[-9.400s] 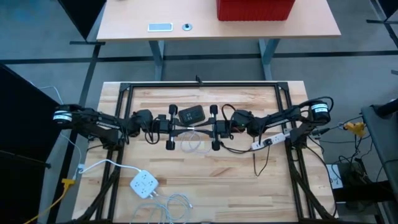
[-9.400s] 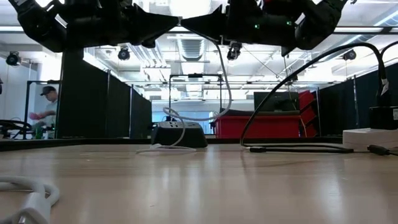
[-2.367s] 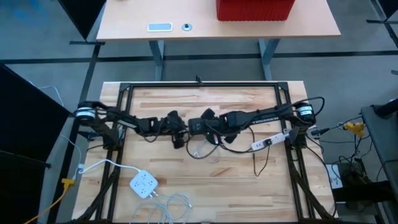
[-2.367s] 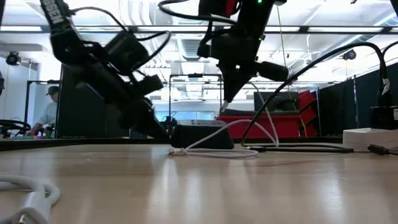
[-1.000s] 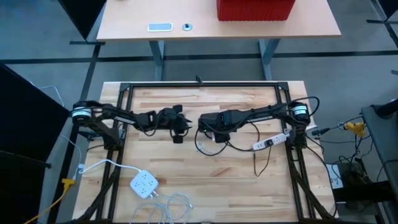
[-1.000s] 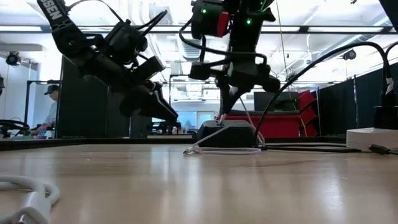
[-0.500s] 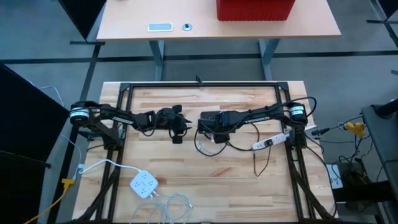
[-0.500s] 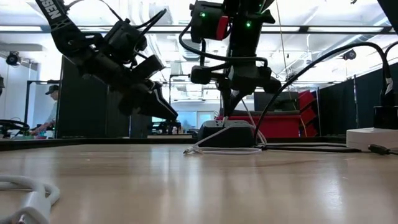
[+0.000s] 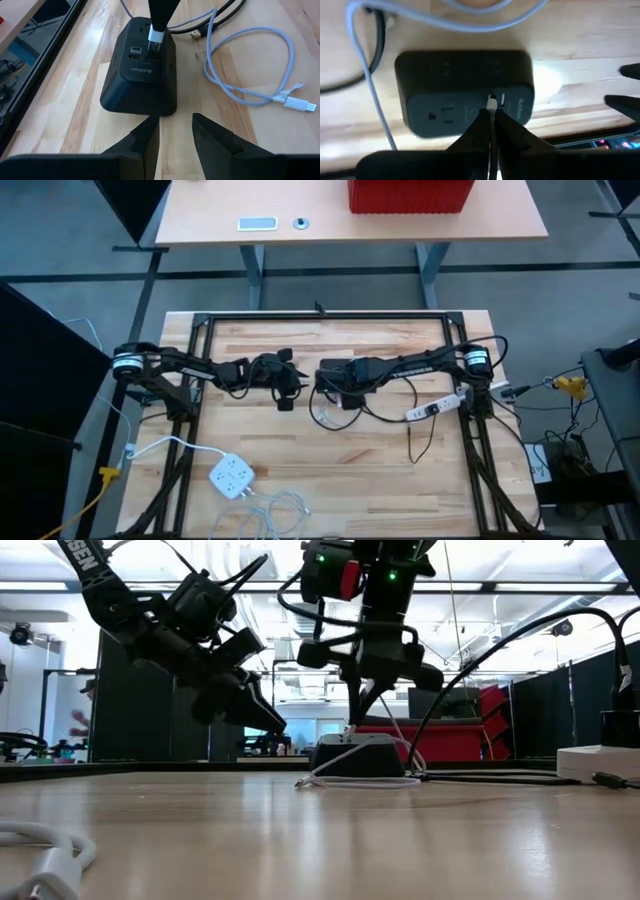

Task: Insert USB
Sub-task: Insert the purple charger cable into the black outlet extension

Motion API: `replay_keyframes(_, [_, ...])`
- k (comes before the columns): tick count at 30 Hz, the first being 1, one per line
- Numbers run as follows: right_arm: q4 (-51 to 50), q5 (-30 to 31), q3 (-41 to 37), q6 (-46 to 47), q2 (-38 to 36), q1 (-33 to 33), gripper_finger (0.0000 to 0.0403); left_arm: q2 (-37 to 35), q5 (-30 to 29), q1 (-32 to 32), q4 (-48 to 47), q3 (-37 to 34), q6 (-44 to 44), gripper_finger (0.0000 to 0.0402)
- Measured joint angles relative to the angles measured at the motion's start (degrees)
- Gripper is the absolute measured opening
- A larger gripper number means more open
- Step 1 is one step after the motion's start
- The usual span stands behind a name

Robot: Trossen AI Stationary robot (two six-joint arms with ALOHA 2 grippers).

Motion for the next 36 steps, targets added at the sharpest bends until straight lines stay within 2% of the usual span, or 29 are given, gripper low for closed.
replay_keyframes(4, [-0.06, -4.10, 0.65, 2.54, 0.00, -0.32, 0.0000, 0.00, 0.00, 0.00, 0.00, 0.00, 0.00, 0.0105])
replay_keyframes(16, [-1.05, -0.48, 1.58, 2.28, 0.17, -1.55, 0.0000, -0.02, 0.02, 0.00, 0.17, 0.02, 0.00, 0.0105])
replay_keyframes(36, [-3.67, -3.67, 1.75, 7.11, 1.01, 0.65, 0.0000, -0.02, 0.04, 0.00, 0.33, 0.02, 0.02, 0.0105])
